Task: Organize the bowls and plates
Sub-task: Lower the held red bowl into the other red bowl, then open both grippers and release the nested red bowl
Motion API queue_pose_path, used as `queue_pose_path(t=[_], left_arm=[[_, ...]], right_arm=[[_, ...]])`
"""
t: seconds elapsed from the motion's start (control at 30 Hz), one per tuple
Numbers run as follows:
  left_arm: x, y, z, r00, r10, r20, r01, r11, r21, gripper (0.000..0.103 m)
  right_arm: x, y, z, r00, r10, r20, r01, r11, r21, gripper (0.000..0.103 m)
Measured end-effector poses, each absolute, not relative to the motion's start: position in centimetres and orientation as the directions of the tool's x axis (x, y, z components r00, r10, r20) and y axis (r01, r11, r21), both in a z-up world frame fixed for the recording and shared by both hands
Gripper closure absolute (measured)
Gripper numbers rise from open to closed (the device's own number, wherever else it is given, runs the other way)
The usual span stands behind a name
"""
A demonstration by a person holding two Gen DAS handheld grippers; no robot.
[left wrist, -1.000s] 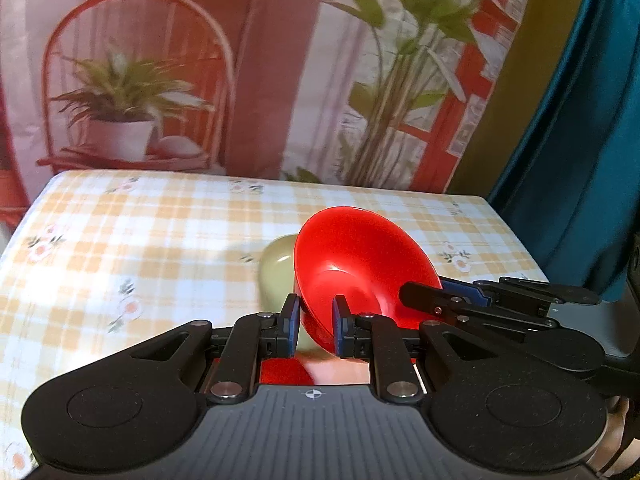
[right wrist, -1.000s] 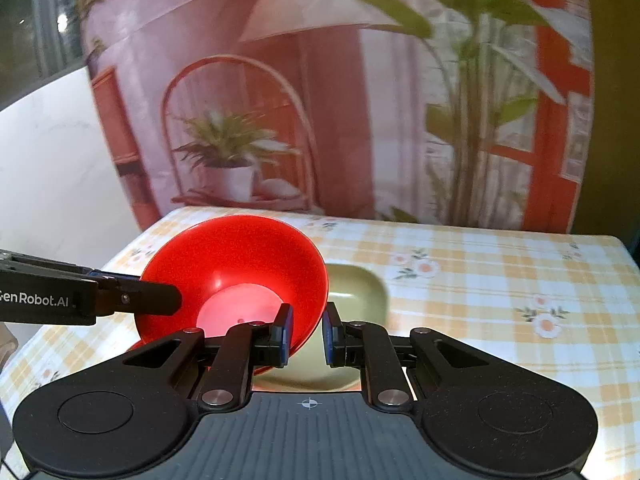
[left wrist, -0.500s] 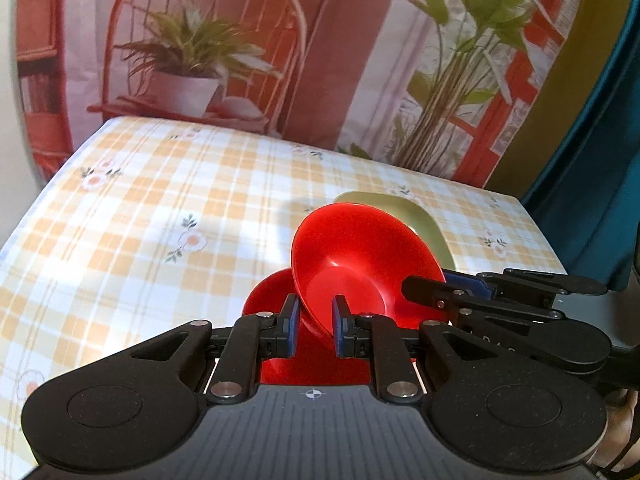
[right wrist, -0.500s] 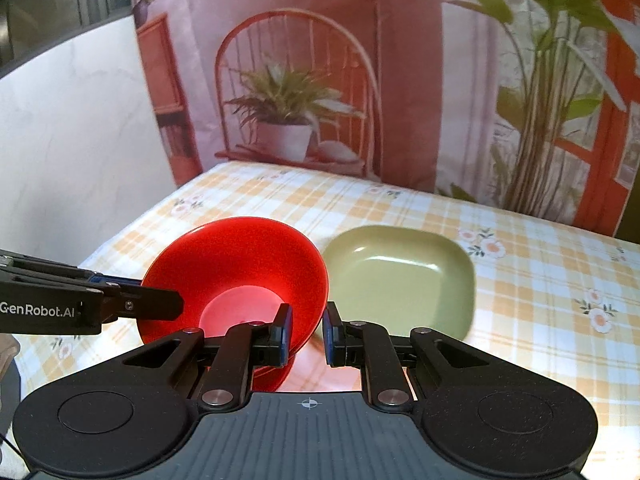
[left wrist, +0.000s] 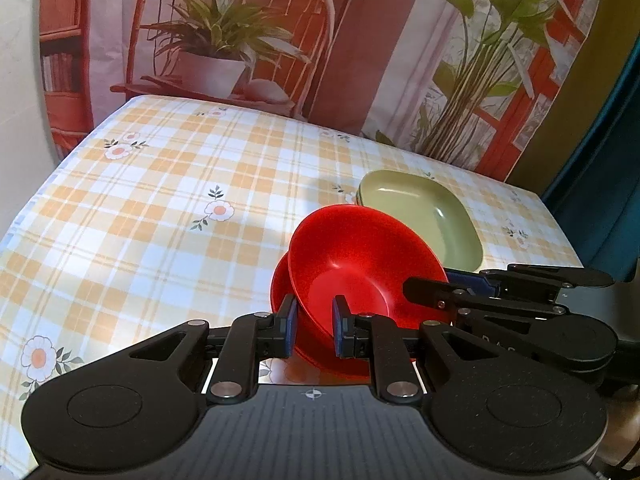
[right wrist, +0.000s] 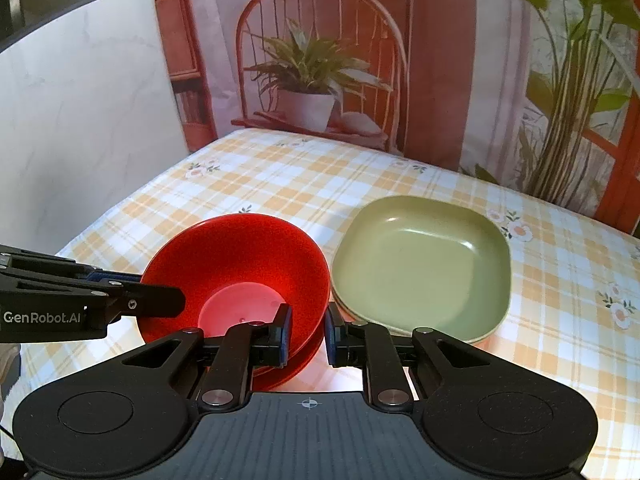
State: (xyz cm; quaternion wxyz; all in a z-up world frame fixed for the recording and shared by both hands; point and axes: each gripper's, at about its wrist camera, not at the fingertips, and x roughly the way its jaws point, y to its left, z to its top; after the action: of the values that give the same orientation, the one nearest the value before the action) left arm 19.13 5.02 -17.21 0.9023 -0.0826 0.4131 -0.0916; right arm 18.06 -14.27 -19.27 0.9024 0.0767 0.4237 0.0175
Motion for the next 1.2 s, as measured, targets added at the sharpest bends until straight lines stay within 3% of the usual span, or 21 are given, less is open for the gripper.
queue_pose_path(t=[1.2], left_arm=[[19.0, 5.63, -17.73, 0.634, -0.219, -0.742, 0.039, 0.967, -0.252, 0.085]], right_arm=[[17.74, -14.12, -19.16, 0.642, 0.107, -0.759, 0.026, 0.987, 0.162, 0.082]])
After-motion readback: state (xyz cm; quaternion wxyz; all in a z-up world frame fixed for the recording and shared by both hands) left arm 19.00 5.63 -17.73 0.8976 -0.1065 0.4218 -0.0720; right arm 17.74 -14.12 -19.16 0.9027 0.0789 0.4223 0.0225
